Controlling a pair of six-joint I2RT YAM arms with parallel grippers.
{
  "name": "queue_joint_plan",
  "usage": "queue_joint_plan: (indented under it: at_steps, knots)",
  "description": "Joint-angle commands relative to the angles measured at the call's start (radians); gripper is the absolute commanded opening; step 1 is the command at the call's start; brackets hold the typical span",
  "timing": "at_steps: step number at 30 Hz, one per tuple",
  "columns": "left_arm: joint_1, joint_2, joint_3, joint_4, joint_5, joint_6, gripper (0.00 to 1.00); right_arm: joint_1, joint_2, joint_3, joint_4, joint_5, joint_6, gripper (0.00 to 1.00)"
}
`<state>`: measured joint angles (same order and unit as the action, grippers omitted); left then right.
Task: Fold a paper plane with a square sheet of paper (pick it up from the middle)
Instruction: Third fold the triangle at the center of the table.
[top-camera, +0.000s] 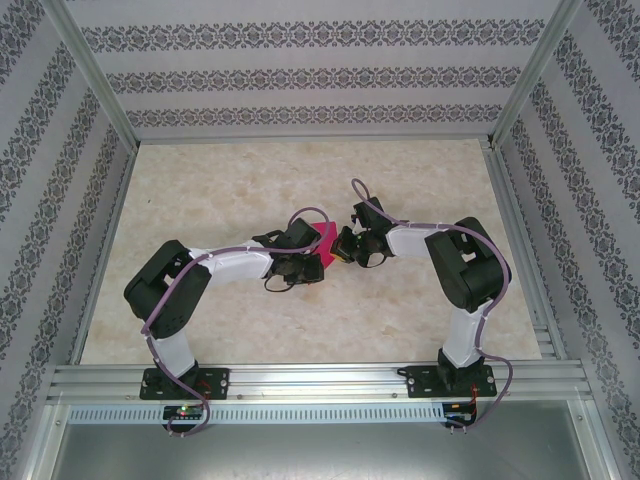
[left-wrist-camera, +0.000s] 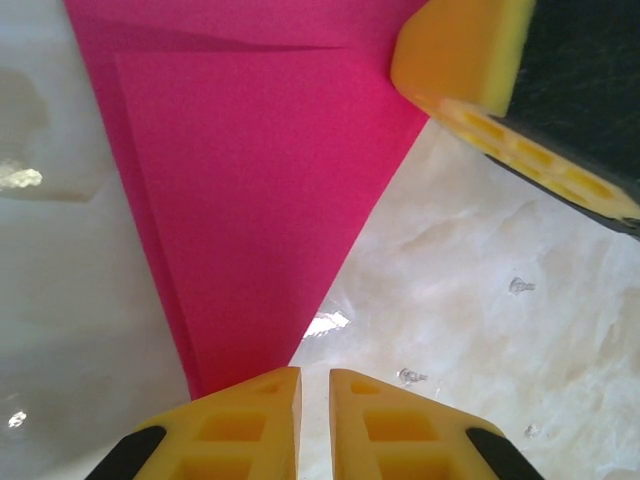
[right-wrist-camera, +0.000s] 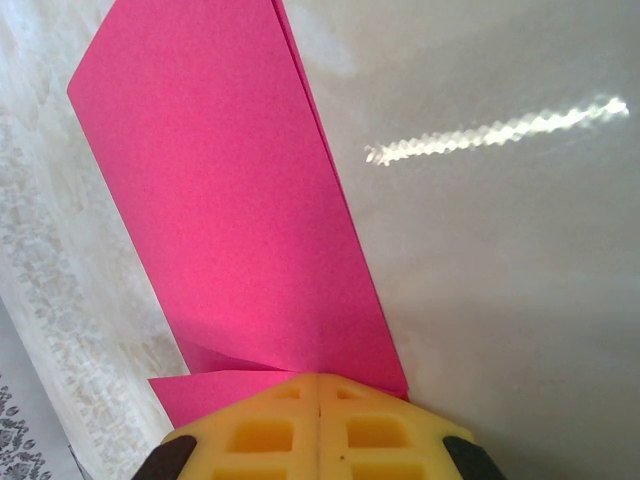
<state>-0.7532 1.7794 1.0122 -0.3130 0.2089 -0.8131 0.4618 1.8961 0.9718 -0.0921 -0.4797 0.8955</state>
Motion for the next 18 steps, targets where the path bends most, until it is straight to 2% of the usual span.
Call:
queue_joint_plan:
  at_steps: [1, 18]
  knots:
    - [0.005, 0.003, -0.015, -0.030, -0.033, 0.020, 0.16, -0.014, 0.070, -0.013, -0.095, 0.099, -0.018, 0.02]
    - [0.023, 0.010, -0.039, -0.042, -0.076, 0.023, 0.13, -0.015, 0.084, -0.013, -0.108, 0.107, -0.032, 0.01]
